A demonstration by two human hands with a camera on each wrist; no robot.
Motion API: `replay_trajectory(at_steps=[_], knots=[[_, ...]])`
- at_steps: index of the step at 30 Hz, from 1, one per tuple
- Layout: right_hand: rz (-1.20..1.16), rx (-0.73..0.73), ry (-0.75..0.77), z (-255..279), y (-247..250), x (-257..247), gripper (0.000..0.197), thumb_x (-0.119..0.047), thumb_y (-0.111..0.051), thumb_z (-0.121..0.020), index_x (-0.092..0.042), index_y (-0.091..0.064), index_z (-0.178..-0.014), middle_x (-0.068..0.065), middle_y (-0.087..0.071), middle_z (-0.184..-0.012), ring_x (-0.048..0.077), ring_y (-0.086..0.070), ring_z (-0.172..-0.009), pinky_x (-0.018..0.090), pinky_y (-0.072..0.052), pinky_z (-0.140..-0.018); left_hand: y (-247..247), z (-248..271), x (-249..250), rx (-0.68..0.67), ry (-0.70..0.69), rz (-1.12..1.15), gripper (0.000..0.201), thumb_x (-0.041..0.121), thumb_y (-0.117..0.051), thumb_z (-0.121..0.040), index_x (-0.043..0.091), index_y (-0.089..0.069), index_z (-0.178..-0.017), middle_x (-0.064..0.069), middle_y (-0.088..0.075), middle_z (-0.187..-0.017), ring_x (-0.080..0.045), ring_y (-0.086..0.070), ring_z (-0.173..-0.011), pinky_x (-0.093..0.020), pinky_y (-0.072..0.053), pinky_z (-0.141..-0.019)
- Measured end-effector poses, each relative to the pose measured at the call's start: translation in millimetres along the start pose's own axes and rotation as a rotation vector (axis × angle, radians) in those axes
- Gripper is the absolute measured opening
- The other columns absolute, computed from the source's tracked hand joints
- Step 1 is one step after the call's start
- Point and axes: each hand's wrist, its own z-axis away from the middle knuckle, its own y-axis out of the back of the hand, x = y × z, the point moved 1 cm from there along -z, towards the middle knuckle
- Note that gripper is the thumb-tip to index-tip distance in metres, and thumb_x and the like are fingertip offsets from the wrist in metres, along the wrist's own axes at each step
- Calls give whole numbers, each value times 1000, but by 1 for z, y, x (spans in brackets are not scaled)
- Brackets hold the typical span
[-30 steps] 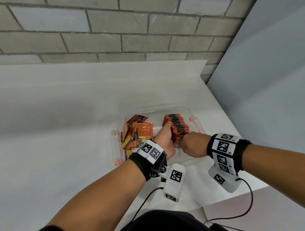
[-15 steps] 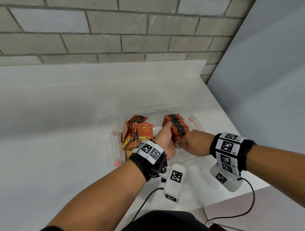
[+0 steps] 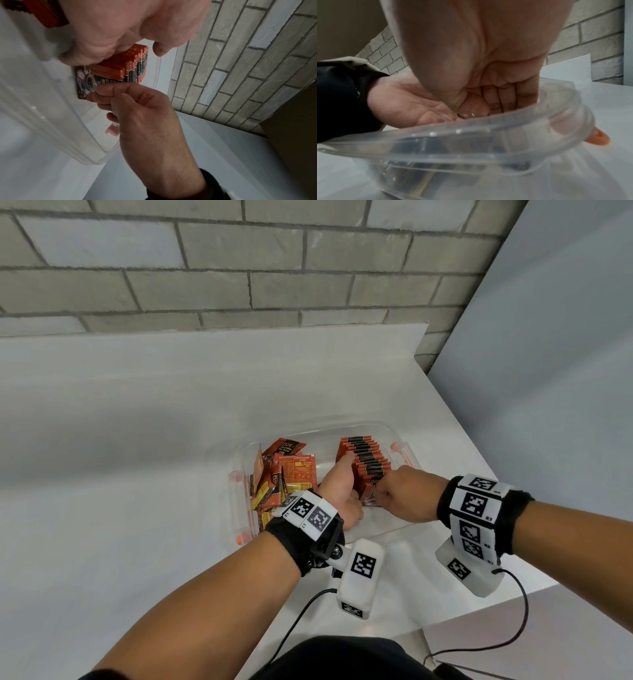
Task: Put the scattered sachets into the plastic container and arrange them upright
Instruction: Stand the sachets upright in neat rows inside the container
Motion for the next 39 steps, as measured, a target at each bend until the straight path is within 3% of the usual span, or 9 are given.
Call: replay_trajectory(at_steps=[9, 14, 20, 24, 26, 29, 32, 35, 39], knots=[[-8, 17, -10, 2, -1, -1, 25, -11, -39, -96, -11, -55, -77, 3, -56, -76, 20, -51, -72, 12, -30, -50, -1, 2, 0, 5, -33, -10, 56, 50, -38, -99, 12, -47, -139, -10, -52, -140, -19, -43, -133, -41, -13, -117], [-2, -1, -8, 4, -1, -3, 28, -10, -39, -96, 0, -65, -99, 13, -66, -95, 22, -55, -78, 19, -36, -56, -2, 5, 1, 6, -49, -10, 52, 49, -39, -98, 13, -52, -134, -9, -57, -135, -18, -49, -126, -36, -22, -112], [-96, 63, -12, 7, 3, 2, 23, -14, -44, -94, -10, -63, -81, 5, -64, -84, 21, -57, -77, 24, -45, -67, 1, 14, 5, 3, -78, -28, 49, 49, -38, -99, 12, -57, -125, -11, -59, -132, -21, -52, -125, -40, -23, -117], [-200, 111, -46, 16, 13, 8, 22, -14, -48, -93, -10, -69, -94, -1, -71, -96, 9, -60, -79, 11, -44, -63, 8, 30, 8, 15, -113, -107, 44, 44, -34, -102, 6, -53, -114, -8, -56, -124, -26, -50, -124, -38, -26, -115], [-254, 148, -73, 20, 18, 9, 20, -16, -49, -93, -15, -69, -94, -4, -70, -97, -1, -54, -72, 5, -38, -56, 14, 39, 12, -2, -147, -123, 41, 45, -36, -100, 11, -56, -112, -12, -59, -108, -23, -57, -103, -36, -33, -108], [-403, 236, -103, 26, 22, 3, 13, -18, -54, -92, -23, -66, -92, -3, -70, -91, 0, -57, -78, 1, -37, -59, 35, 57, 23, -76, -212, -184, 54, 48, -41, -97, 5, -52, -128, -20, -59, -123, -27, -59, -111, -38, -44, -100], [-523, 203, -94, 29, 20, -16, 12, -20, -58, -90, -25, -65, -98, -10, -66, -84, -4, -56, -74, 3, -37, -58, 75, 86, 49, -118, -328, -249, 45, 48, -44, -91, 12, -62, -112, -14, -69, -108, -23, -68, -81, -34, -50, -70], [-486, 60, -89, 20, 11, -38, 32, -26, -60, -90, -17, -60, -121, -8, -62, -105, 5, -57, -91, 16, -45, -81, 125, 103, 71, 26, -410, -255, 37, 46, -51, -86, 17, -66, -102, -8, -70, -87, -14, -57, -55, -23, -40, -47], [-344, -55, -156, 1, 4, -58, 55, -34, -59, -91, -9, -44, -138, 5, -50, -138, 20, -50, -121, 29, -43, -99, 165, 93, 64, 281, -422, -349, 25, 38, -63, -87, 19, -65, -102, -4, -60, -86, -13, -48, -56, -24, -33, -47]])
